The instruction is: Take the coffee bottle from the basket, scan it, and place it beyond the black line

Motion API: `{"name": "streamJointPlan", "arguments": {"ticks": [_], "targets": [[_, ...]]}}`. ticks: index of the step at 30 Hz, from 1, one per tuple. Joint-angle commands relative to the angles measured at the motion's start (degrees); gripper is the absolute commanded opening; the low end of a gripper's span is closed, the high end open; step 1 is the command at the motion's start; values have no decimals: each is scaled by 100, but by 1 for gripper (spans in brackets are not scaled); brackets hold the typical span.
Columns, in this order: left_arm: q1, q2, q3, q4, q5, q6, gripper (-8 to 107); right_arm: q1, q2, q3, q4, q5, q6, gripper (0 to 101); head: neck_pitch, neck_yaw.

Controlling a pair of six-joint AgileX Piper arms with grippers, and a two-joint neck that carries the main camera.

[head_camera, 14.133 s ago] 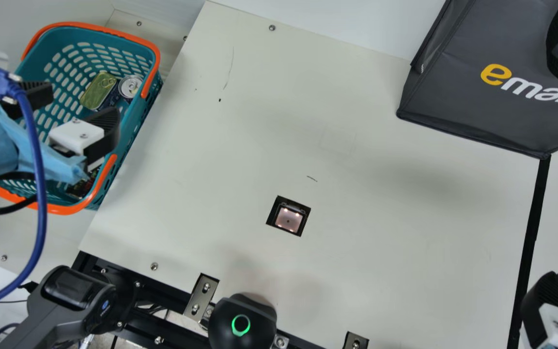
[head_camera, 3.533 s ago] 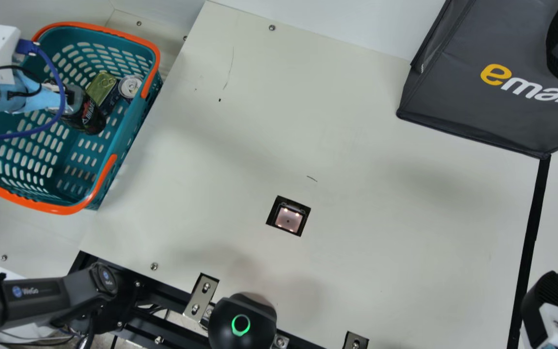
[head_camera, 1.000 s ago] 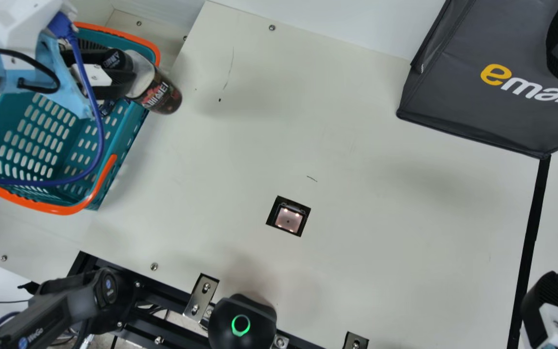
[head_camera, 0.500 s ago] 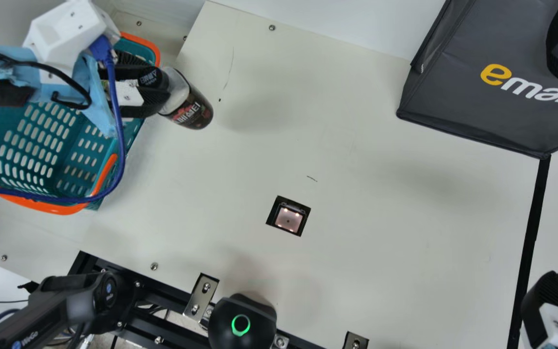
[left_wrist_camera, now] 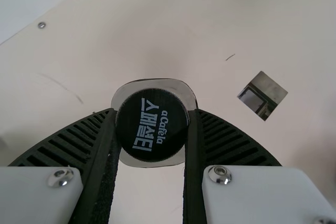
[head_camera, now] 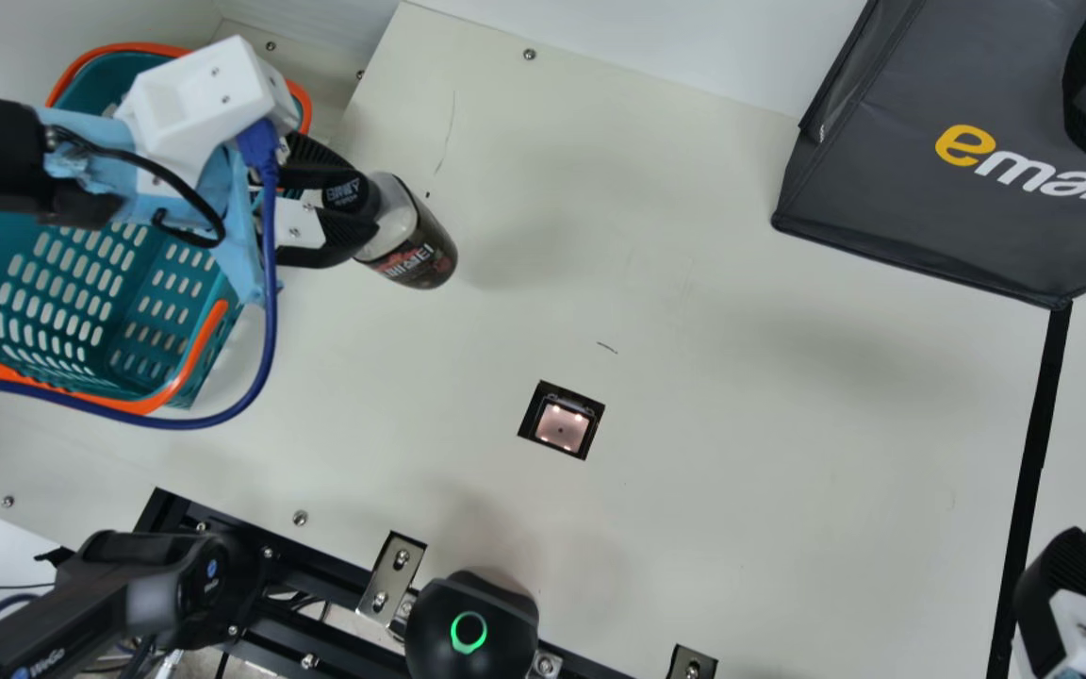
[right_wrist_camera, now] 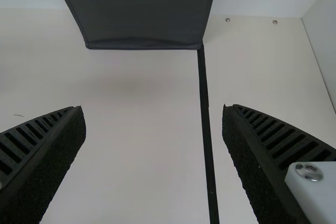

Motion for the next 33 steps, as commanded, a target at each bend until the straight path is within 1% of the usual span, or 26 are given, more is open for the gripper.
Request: {"name": "streamJointPlan", "arguments": {"ticks": [1,20,33], "targets": [[-124,18,10,3,-3,28,10,0,0,0,0,0,0,91,-157,14],[-1114,348,102,-12,-3,520,10,0,0,0,0,0,0,91,-157,14],[-1464,644,180,-119,-3,1072,10,0,0,0,0,0,0,91,-157,14]]}}
